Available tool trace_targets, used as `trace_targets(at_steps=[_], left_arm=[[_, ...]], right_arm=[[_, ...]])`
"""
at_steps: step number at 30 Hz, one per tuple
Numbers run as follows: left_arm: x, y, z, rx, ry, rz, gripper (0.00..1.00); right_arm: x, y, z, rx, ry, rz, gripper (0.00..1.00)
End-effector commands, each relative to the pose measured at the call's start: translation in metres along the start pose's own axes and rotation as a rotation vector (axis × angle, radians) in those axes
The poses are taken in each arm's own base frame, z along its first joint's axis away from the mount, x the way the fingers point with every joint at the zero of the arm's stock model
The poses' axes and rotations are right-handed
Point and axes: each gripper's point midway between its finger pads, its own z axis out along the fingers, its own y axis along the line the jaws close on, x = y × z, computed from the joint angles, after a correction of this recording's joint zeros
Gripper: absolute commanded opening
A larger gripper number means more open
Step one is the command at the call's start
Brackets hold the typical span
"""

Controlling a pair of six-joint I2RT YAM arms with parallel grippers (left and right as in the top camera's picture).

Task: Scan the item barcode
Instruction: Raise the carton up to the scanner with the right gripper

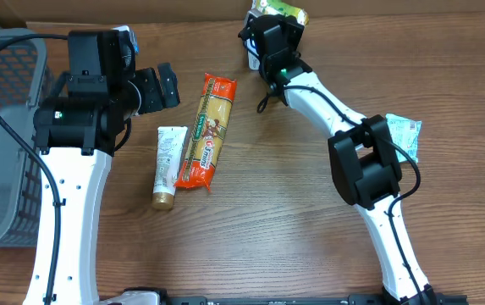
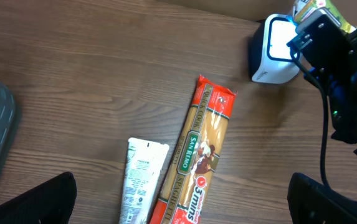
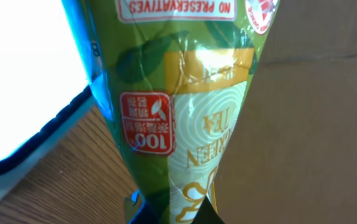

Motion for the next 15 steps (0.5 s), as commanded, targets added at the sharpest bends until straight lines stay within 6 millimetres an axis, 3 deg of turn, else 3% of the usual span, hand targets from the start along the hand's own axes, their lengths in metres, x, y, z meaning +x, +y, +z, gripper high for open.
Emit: trace_targets(at_steps=[1, 4, 8, 15], left_arm=[[-0.003, 0.000, -0.002, -0.008, -0.012, -0.011, 0.99], [-0.003, 0.001, -0.002, -0.008, -0.013, -0.011, 1.00], [-0.003, 0.000, -0.002, -0.008, -0.012, -0.011, 1.00], [-0.003, 0.001, -0.002, -0.008, -0.013, -0.011, 1.00]], right_arm=[[-0.018, -0.017, -0.014, 0.038, -0.035, 0.054, 0.04], [-0.023, -0.015, -0.019, 0.040, -0.040, 0.052, 0.04], [-0.027, -0.028, -0.033, 0.074, -0.021, 0.102, 0.04], [-0.033, -0.048, -0.079, -0.003, -0.021, 0.151, 0.04]])
